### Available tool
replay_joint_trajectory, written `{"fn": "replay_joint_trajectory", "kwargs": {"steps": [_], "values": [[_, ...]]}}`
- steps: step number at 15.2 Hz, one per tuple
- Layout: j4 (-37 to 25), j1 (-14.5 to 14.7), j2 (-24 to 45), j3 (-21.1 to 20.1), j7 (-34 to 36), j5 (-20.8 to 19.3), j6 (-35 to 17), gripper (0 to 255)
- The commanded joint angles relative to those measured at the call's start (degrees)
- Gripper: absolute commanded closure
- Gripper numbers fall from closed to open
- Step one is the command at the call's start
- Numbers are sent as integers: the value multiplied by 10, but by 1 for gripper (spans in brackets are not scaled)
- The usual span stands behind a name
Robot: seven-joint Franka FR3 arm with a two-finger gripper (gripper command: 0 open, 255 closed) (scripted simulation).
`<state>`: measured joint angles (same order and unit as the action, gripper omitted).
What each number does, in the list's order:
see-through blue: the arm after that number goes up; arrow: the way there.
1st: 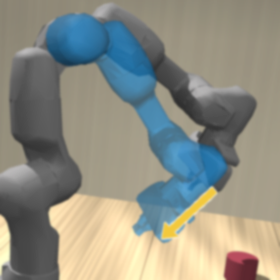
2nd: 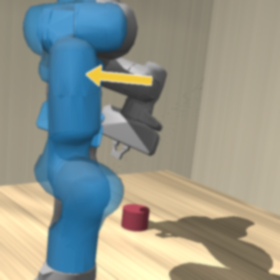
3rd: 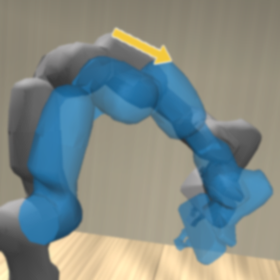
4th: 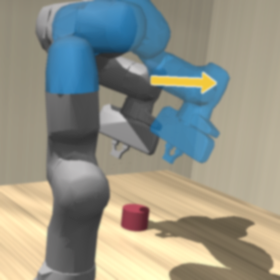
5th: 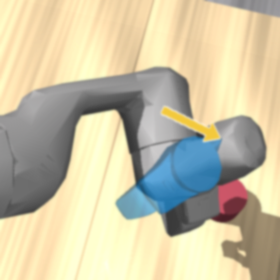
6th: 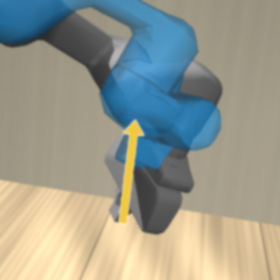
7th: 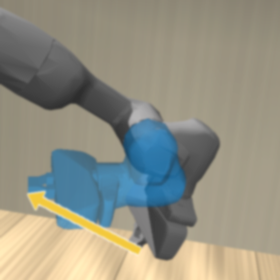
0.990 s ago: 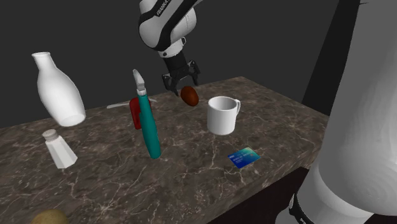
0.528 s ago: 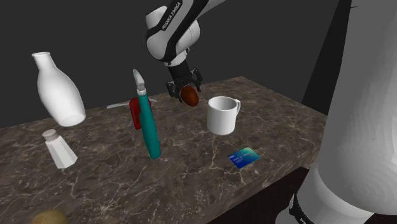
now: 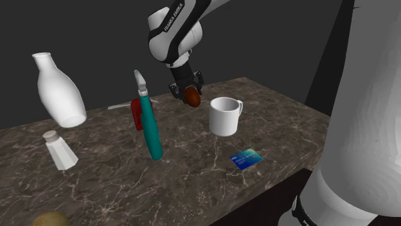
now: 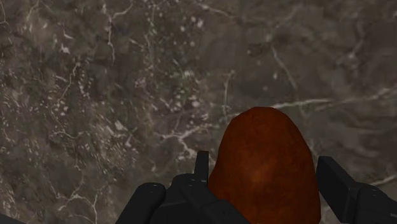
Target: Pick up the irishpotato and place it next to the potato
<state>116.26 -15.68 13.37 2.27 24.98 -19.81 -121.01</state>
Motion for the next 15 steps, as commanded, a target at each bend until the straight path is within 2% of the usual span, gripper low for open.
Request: {"fn": "replay_joint_trajectory", "kwargs": {"steps": [1,9,15], "values": [[0,0,0,0,0,0,0,255],[0,0,0,0,0,0,0,255],[-16,1,-24,-2,-13,7,39,255]]}}
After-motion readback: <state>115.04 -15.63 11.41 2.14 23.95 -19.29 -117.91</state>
